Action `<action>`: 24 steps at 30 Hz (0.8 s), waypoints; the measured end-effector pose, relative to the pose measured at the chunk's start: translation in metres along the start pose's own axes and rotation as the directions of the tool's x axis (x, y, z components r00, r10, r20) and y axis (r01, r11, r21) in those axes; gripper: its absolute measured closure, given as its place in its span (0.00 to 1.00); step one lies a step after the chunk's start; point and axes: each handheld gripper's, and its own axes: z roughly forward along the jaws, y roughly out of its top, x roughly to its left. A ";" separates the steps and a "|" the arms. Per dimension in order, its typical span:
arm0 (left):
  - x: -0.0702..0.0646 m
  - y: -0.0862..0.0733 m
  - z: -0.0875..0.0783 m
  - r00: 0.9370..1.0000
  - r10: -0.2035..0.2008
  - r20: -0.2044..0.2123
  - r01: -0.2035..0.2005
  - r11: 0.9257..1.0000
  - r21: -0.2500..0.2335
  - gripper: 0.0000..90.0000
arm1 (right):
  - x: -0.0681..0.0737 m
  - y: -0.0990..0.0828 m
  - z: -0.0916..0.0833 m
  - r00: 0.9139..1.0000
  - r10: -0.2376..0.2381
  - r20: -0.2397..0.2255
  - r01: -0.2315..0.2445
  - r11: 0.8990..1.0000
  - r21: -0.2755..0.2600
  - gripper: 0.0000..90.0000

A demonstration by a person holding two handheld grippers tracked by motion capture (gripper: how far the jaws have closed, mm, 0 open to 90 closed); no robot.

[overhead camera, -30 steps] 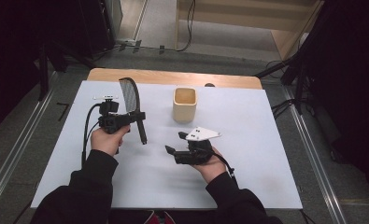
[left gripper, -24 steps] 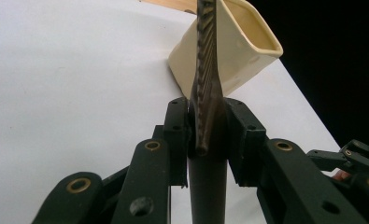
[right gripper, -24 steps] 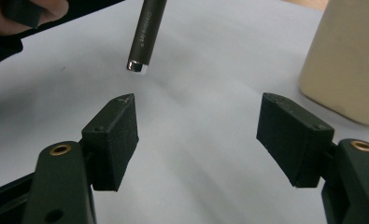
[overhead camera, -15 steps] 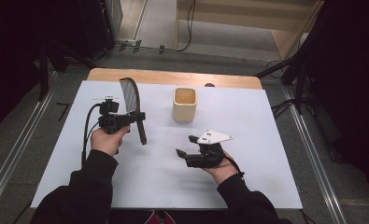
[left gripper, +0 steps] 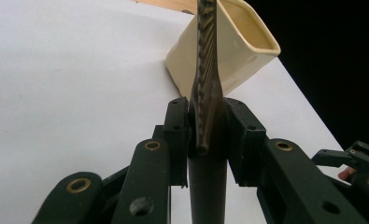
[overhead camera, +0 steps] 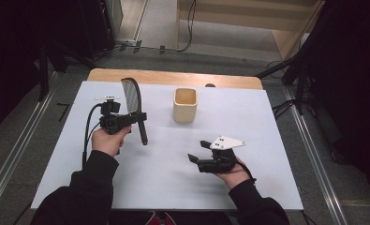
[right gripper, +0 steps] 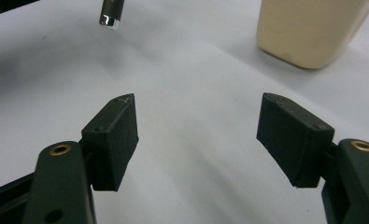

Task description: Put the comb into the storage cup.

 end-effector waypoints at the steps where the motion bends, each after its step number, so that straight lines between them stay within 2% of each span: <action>1: 0.000 0.000 0.000 1.000 0.001 0.000 -0.001 1.000 0.001 0.80 | -0.001 -0.001 -0.001 1.000 0.005 0.002 -0.005 1.000 -0.001 0.30; 12: -0.002 0.000 -0.001 1.000 0.010 0.002 -0.010 1.000 -0.002 0.80 | -0.010 -0.013 -0.019 0.999 0.009 0.032 -0.010 1.000 0.018 0.30; 24: -0.005 0.003 0.002 1.000 0.023 0.012 -0.023 1.000 0.000 0.80 | -0.021 -0.027 -0.036 0.998 0.040 0.050 -0.040 0.999 0.007 0.30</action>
